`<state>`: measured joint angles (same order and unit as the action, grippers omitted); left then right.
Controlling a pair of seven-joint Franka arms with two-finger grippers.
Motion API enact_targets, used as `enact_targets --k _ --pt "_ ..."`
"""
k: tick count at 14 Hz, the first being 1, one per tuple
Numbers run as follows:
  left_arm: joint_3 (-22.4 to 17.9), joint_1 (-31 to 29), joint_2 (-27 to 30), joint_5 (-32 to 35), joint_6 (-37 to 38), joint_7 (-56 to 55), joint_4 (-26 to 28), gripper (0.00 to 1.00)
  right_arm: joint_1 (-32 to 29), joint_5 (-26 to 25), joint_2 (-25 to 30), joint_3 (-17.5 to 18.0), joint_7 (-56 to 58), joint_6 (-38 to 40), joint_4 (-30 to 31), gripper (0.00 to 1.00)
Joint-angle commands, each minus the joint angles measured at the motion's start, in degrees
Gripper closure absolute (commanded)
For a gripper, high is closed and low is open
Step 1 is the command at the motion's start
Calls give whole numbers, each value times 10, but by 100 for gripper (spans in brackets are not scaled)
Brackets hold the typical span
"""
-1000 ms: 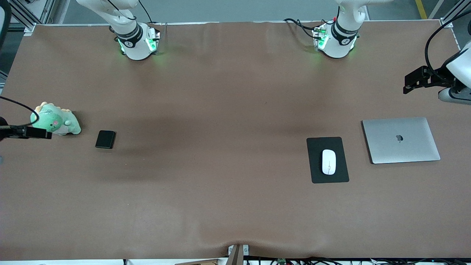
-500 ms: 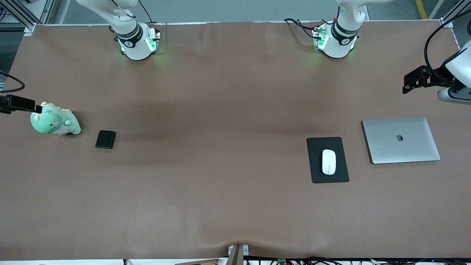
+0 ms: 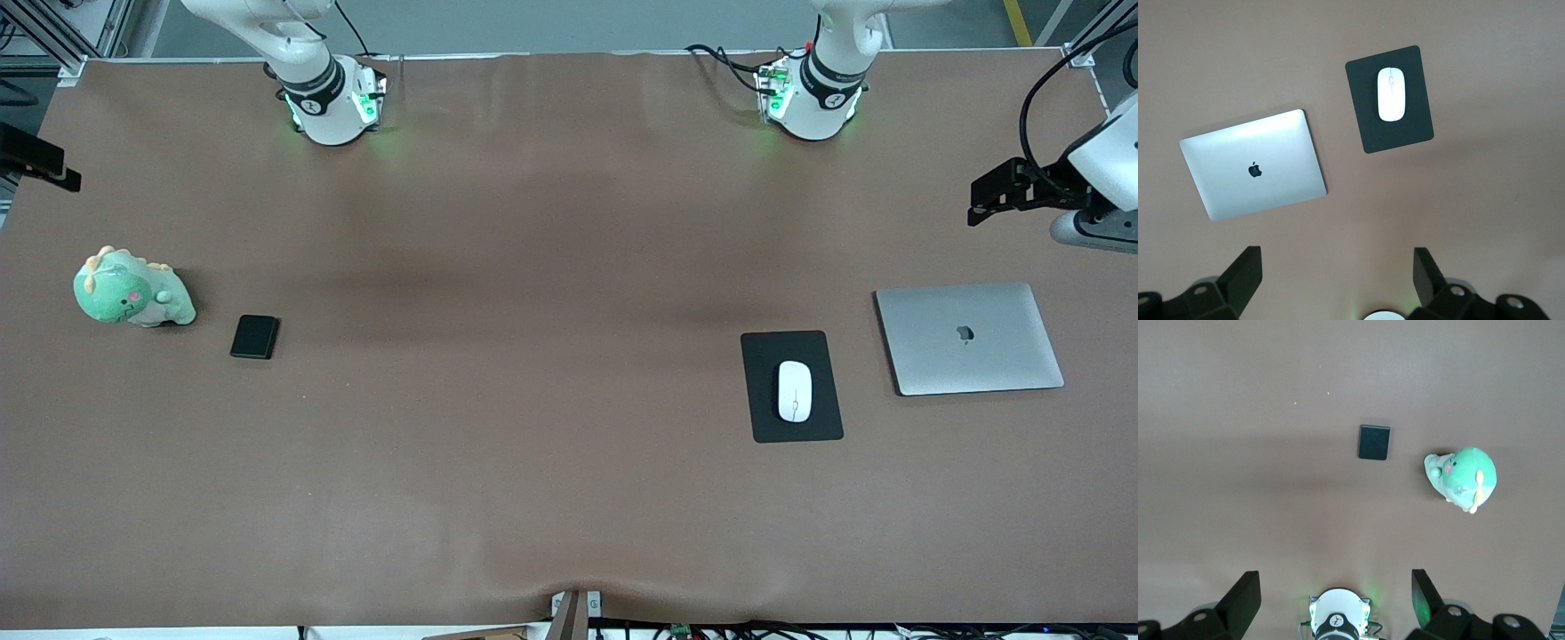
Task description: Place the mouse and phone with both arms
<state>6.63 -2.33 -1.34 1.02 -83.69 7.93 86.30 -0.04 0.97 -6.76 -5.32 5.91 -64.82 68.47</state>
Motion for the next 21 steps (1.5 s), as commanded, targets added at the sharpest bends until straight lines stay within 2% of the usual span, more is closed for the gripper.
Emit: enact_targets --k 1,4,6,21 --pt "7 0 4 2 10 -9 -3 0 -6 -10 64 0 -7 -42 97 0" --pt "7 -2 3 2 10 -8 -3 0 -24 -8 105 0 -7 -83 165 0" --pt "7 -2 2 2 10 -8 -3 0 -49 3 116 1 -8 -93 187 0" --pt "7 -4 0 2 10 -8 -2 0 -49 3 113 2 -8 -87 186 0"
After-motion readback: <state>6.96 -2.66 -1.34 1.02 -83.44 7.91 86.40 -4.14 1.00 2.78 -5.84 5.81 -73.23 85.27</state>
